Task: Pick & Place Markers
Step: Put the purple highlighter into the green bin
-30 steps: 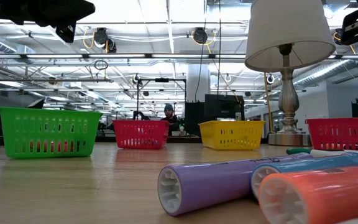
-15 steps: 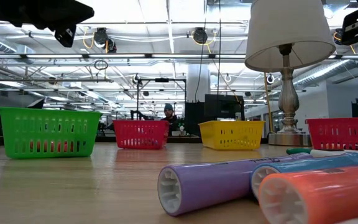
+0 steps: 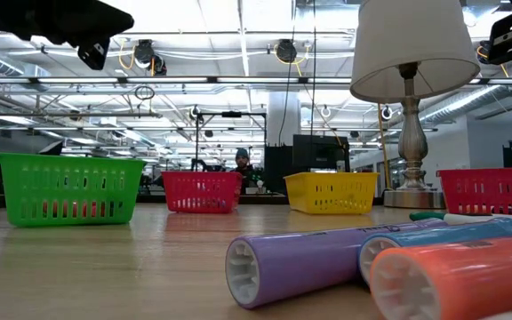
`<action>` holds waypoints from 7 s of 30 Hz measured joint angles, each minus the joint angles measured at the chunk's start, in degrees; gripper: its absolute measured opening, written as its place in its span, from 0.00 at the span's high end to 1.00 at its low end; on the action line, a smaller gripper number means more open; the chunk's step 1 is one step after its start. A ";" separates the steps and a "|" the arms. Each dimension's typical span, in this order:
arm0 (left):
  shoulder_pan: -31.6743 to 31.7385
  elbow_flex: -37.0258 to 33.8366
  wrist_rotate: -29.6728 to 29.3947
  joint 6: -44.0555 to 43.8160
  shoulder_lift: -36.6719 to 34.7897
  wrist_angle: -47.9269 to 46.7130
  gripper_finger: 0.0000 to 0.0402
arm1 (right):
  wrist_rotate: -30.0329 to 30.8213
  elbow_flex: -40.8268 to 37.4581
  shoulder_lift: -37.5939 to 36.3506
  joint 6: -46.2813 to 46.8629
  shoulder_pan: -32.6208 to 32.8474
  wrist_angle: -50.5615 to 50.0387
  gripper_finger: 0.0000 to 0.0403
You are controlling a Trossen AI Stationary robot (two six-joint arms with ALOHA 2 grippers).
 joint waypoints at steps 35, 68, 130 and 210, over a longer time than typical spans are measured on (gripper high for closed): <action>-2.47 36.66 -1.53 0.97 55.87 -2.58 0.94 | -13.42 -0.04 0.16 -7.50 0.00 0.34 1.00; -18.51 86.35 -18.22 -7.07 82.03 -34.89 0.94 | -13.59 -0.04 1.49 -2.78 0.02 0.17 1.00; -12.44 86.33 10.07 -29.59 96.48 -53.16 0.55 | -13.49 -0.04 1.75 0.09 0.03 -1.29 1.00; -9.50 55.84 -3.25 -0.70 66.57 -95.17 0.82 | -13.46 -0.03 1.84 0.02 0.04 -1.31 1.00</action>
